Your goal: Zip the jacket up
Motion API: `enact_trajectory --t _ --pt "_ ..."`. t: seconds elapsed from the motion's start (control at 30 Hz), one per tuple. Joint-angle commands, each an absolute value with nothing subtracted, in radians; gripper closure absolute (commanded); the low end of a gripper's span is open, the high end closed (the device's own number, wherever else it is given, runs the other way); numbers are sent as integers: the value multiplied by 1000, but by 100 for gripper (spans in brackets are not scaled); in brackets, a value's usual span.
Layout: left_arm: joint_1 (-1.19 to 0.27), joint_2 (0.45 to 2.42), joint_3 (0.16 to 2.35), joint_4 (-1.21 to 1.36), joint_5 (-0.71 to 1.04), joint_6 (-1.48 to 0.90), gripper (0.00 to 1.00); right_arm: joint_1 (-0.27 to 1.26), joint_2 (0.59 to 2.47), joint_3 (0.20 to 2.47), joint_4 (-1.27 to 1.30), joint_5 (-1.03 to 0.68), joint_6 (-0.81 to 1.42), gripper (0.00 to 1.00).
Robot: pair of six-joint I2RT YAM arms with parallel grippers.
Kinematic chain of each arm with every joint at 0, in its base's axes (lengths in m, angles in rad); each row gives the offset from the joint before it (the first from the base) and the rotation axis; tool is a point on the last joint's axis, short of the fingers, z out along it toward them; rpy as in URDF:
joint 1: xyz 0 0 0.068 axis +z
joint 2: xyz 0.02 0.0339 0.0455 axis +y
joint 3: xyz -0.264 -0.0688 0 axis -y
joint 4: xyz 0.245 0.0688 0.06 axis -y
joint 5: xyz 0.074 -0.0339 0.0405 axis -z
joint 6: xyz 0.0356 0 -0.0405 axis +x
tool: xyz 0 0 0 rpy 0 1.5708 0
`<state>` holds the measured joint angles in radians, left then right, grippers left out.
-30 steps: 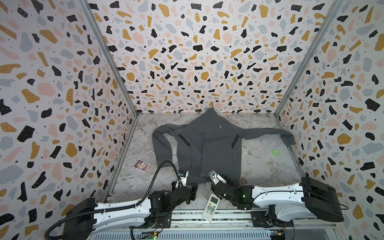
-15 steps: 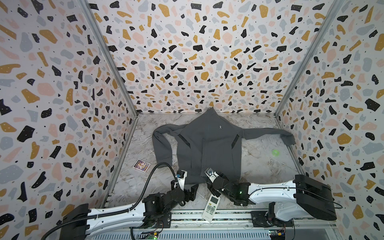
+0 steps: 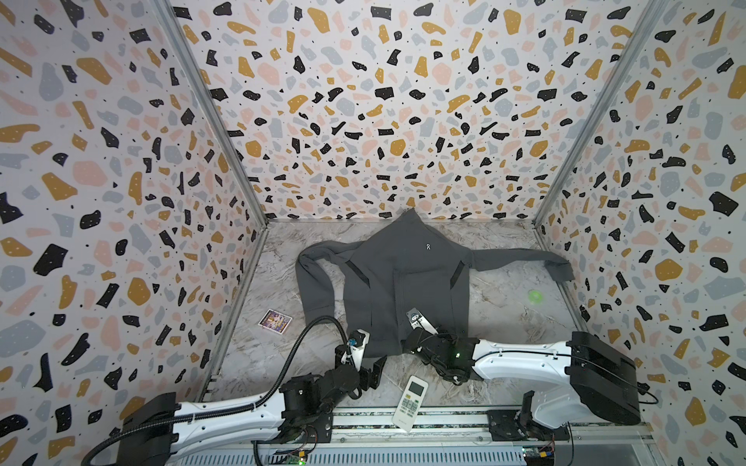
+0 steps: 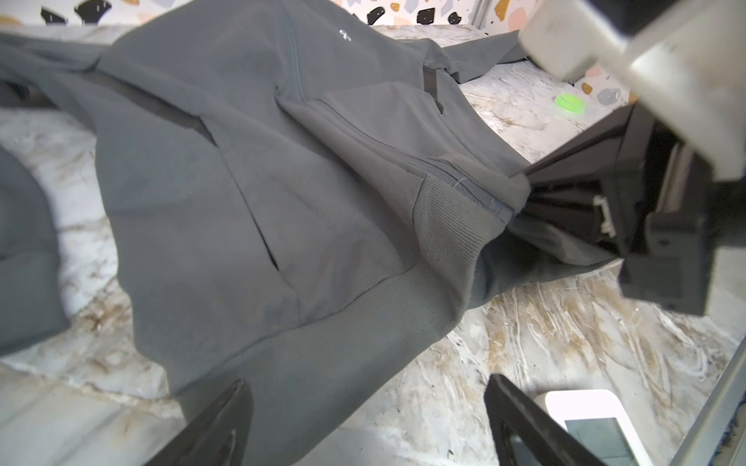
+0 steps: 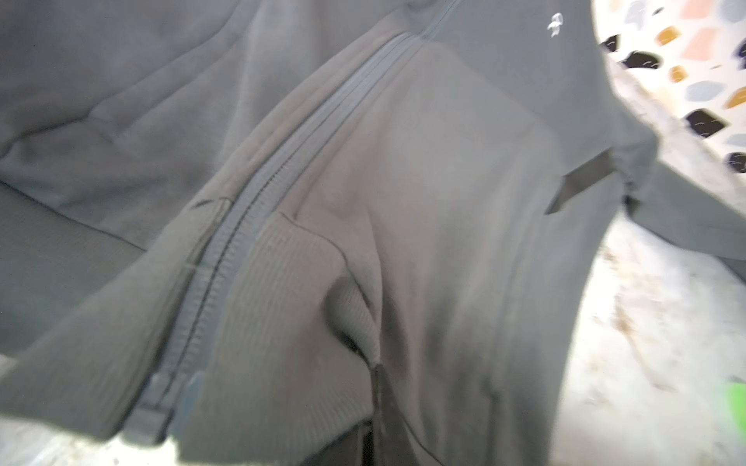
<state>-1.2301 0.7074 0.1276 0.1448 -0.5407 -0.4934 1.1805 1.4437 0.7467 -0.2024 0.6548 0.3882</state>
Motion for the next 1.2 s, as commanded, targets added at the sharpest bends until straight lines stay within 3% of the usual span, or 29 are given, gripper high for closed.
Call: enact_trajectory --t 0.0,0.3,0.53,0.67,0.8,0.97,1.17 --pt "-1239 741 172 235 -541 -361 9 1192 1359 779 -415 747 424 100" --pt "-1316 961 218 404 -588 -159 10 1179 1146 773 -501 663 488 100" --pt "-1437 1294 339 499 -846 -129 10 1154 1086 770 -497 601 484 100" --pt "-1447 1426 431 409 -1045 -241 10 1148 1076 760 -504 580 482 100" --pt "-1447 1409 463 261 -1173 -426 16 1146 1051 744 -534 567 501 100" --pt "-1447 1304 429 42 -1191 -641 28 1146 992 700 -559 539 545 100" --pt "-1446 1213 320 124 -1129 -665 40 1146 913 639 -546 488 590 100"
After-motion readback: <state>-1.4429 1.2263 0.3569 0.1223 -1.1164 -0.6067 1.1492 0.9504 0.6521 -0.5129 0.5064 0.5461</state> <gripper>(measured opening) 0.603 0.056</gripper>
